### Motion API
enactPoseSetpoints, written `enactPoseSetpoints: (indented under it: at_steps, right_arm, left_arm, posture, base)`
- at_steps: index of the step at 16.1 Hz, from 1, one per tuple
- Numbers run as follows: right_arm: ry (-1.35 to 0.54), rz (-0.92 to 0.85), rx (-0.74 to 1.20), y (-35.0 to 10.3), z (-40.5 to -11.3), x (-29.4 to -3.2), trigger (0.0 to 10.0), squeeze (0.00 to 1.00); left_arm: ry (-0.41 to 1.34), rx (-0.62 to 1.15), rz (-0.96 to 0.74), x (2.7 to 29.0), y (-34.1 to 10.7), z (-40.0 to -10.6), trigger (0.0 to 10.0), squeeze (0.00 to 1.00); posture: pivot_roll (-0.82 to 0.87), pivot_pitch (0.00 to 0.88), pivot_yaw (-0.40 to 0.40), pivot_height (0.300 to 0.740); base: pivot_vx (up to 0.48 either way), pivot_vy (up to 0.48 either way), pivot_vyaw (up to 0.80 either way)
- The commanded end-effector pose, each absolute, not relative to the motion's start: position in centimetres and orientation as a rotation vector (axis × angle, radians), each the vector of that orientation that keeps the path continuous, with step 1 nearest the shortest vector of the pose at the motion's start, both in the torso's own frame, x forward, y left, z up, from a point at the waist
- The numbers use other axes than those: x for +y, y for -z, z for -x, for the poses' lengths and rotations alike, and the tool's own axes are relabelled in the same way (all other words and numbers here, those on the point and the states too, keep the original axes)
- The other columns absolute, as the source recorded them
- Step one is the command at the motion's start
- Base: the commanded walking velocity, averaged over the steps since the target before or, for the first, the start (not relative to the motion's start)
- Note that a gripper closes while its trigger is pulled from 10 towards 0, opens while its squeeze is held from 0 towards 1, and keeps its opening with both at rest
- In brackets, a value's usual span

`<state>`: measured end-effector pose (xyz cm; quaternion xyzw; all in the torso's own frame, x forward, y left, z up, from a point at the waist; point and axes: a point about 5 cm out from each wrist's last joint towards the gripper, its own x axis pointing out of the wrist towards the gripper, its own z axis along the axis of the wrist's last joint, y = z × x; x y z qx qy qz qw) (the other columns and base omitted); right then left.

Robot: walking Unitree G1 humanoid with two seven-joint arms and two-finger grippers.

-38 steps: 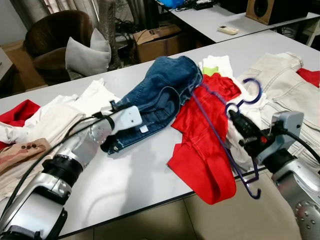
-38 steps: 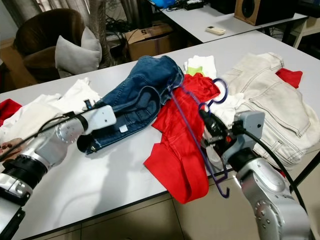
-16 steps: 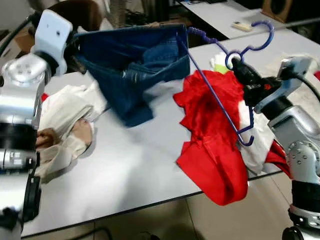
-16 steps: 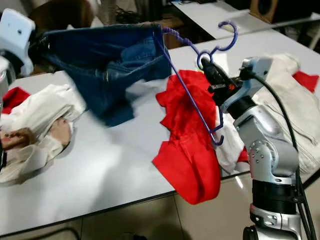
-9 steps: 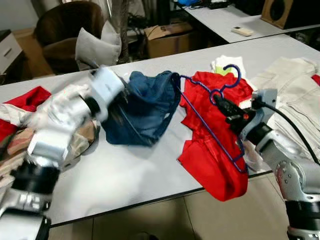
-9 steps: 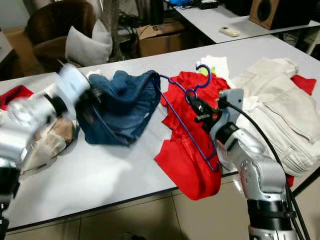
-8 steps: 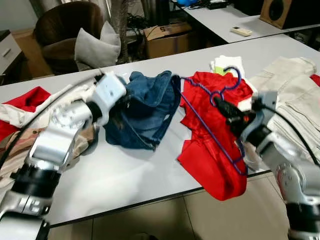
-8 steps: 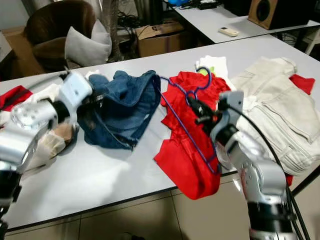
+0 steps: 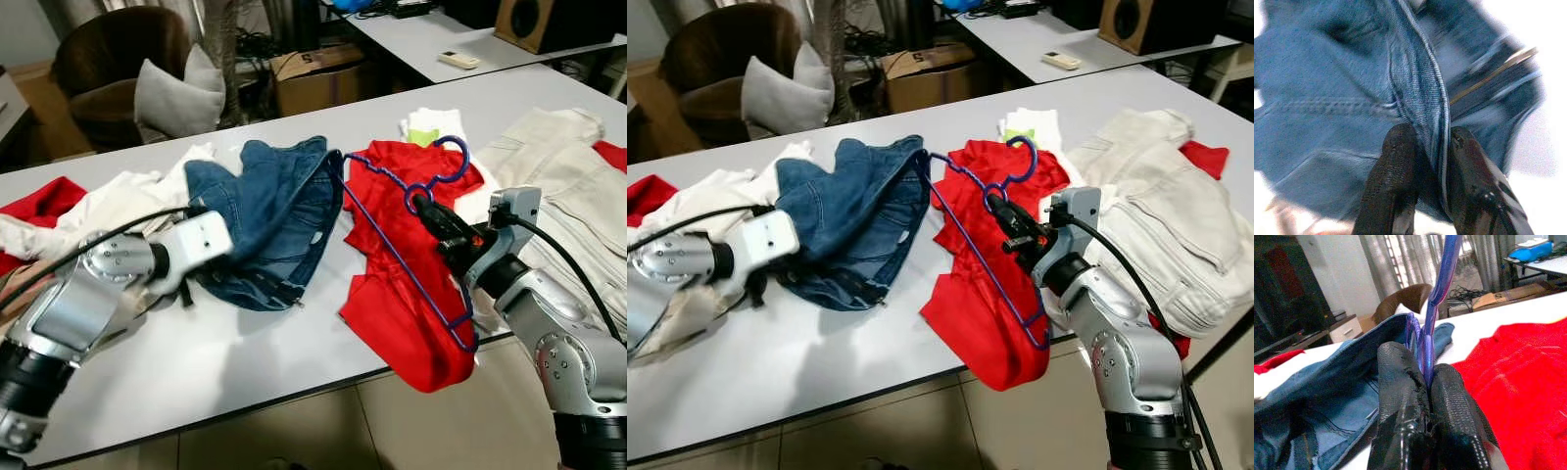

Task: Hang hanger

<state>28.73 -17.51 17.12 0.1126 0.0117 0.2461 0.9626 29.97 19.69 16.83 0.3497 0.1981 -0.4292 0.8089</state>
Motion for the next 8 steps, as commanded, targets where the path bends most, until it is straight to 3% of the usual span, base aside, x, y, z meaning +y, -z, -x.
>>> enactPoseSetpoints:
  at_steps: [1,5,7,8]
  right_arm:
    - [-0.518,-0.233,0.000,-17.8,-28.5,-17.1,10.0,0.00]
    - [-0.536,-0.237,-0.005,-18.0,-28.3,-16.7,10.0,0.00]
    - [-0.543,-0.240,-0.009,-18.0,-28.3,-16.4,10.0,0.00]
    - [-0.547,-0.242,-0.011,-18.0,-28.3,-16.2,10.0,0.00]
  left_arm:
    - [0.937,0.364,-0.669,19.3,-18.3,-30.1,10.0,1.00]
    - [0.928,0.238,-0.497,17.9,-20.3,-31.3,10.0,1.00]
    - [0.909,0.135,-0.371,15.1,-20.4,-32.2,10.0,1.00]
    - [0.930,0.148,-0.390,13.7,-19.4,-32.0,10.0,1.00]
  posture:
    - [-0.15,0.000,0.143,0.719]
    - [-0.16,0.000,0.154,0.719]
    - [-0.16,0.000,0.158,0.719]
    - [-0.16,0.000,0.158,0.719]
  base:
    - [0.000,0.000,0.00]
    - [0.000,0.000,0.00]
    - [0.000,0.000,0.00]
    - [0.000,0.000,0.00]
